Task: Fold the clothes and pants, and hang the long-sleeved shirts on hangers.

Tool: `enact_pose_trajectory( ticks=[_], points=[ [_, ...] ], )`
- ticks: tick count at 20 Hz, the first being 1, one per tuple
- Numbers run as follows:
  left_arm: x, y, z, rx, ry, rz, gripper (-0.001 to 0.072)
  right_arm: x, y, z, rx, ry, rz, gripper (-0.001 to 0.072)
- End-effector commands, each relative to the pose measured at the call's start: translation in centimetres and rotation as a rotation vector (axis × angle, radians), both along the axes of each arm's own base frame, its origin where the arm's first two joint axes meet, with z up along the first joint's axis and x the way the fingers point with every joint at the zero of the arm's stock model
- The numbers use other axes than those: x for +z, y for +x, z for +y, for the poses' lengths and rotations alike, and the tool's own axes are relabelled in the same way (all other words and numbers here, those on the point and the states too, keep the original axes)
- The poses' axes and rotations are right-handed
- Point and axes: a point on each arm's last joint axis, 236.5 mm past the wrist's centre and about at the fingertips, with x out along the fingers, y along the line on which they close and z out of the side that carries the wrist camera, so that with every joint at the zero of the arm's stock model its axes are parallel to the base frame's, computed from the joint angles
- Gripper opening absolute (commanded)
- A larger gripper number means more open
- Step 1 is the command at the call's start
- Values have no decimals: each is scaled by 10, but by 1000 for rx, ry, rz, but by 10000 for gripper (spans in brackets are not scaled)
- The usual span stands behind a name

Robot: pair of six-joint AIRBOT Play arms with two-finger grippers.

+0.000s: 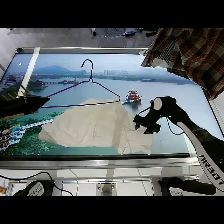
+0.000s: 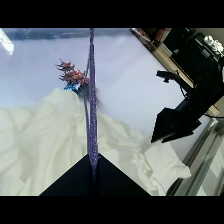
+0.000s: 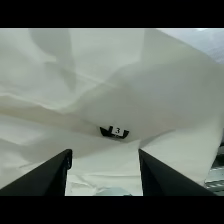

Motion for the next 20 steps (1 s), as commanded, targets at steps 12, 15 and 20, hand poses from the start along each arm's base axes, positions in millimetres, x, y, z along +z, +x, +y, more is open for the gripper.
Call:
enact_pose_trajectory(
  ticks=[12,15,20],
  points=[
    [0,0,0,-1,0,0,35,-15,-29,-15,11,-8,192,263],
    [0,0,0,-1,0,1,34,-11,-27,-18,83,-5,168,101],
    [4,-29,-17,-147,-12,-9,34,47,29,-28,383,-21,-136,26]
  ],
)
